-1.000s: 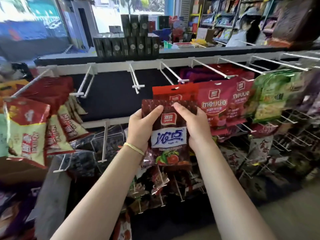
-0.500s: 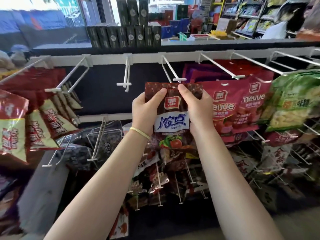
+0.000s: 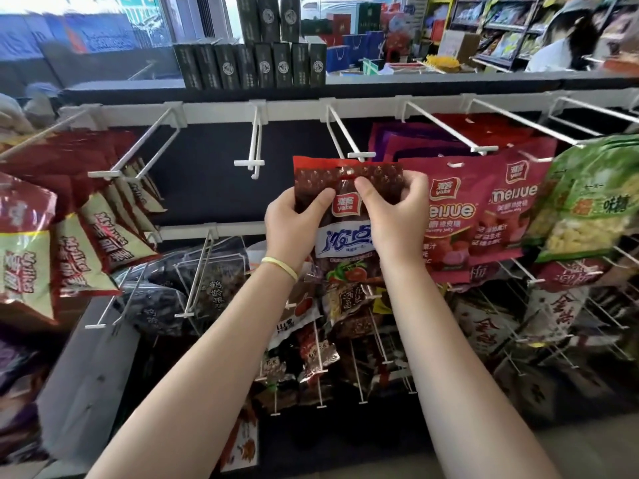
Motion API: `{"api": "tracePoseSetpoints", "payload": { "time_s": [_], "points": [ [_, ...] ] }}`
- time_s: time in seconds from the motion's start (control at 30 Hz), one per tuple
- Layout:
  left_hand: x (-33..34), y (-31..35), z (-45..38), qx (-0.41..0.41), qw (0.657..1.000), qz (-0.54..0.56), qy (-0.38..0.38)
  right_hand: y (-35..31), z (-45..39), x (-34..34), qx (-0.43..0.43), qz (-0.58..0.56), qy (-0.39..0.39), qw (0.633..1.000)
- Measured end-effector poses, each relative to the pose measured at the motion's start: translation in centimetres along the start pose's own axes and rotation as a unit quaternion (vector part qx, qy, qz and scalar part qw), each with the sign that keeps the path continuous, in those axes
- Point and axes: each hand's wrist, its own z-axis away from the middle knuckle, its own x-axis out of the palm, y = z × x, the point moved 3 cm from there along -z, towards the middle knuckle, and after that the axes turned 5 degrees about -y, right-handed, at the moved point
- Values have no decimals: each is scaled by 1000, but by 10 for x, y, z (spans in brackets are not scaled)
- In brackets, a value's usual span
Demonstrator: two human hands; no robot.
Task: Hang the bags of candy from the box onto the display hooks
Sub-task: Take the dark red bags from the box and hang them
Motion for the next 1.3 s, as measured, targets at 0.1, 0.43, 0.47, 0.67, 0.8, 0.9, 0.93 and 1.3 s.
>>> {"api": "tracePoseSetpoints", "payload": {
  "time_s": [0.1,0.43,0.47,0.67,0.8,0.9,0.93,1.3],
  "points": [
    [-14,-7,7,23,998,-63,-11,5,15,2,-56,70,75,993],
    [-137,-17,62,16,988,-127,-91,-20,118,96,-28,116,-180,977],
    [-161,-18,69,19,987,-136,-87,-22,133,117,-9,125,-248,961],
    [-336,-61,100,-47,988,-129,-67,-24,232,250,74,171,-415,891],
    [-458,-104,116,-104,963,-220,-113,-22,312,343,142,170,-472,853],
    [-540,-146,125,-165,929,-310,-116,-10,369,405,185,182,-501,826],
    [-565,-157,127,-189,912,-347,-112,-3,384,424,195,193,-510,815],
    [-691,-234,134,-247,827,-489,-126,76,459,546,393,161,-413,806]
  ]
}}
